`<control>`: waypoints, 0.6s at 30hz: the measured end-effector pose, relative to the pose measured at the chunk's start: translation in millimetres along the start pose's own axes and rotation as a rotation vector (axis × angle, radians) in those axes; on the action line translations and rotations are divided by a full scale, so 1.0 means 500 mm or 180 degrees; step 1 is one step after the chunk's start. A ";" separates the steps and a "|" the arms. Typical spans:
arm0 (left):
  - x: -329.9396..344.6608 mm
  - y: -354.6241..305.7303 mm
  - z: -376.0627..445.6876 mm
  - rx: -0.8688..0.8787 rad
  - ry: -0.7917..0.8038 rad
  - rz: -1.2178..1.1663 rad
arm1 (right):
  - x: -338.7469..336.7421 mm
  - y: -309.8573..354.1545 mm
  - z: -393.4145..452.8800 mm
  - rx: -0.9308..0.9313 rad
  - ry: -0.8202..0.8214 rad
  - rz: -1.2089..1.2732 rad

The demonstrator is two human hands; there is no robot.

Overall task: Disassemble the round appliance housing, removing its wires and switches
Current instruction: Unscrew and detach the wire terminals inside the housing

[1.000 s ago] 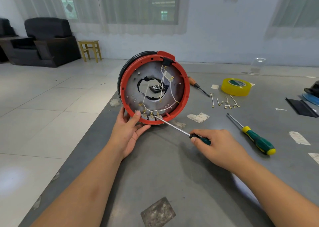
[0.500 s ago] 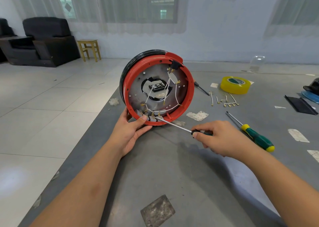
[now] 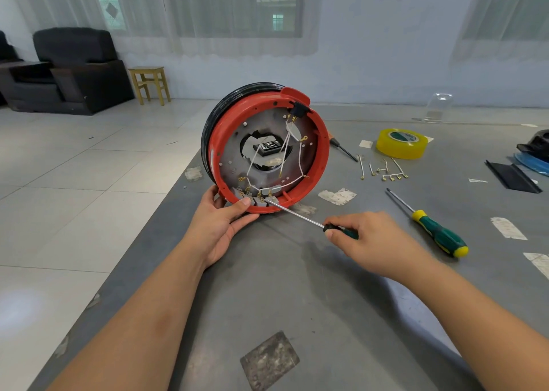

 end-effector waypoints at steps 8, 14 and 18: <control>0.002 -0.004 -0.002 0.0011 -0.0009 -0.0043 | 0.023 0.017 -0.017 -0.0064 -0.0459 -0.0065; 0.001 -0.004 -0.001 0.0023 -0.0044 -0.0063 | 0.021 0.012 -0.014 -0.0092 -0.0504 -0.0015; -0.001 -0.004 0.000 -0.0026 0.0009 -0.0048 | 0.014 -0.007 -0.003 -0.0031 -0.0308 0.0036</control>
Point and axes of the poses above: each hand's wrist, its own z-axis towards the middle knuckle, its own x-axis out of the palm, y = z × x, the point moved 5 cm from there along z, towards the middle knuckle, and after that the axes turned 14 degrees about -z, right-handed, at the moved point
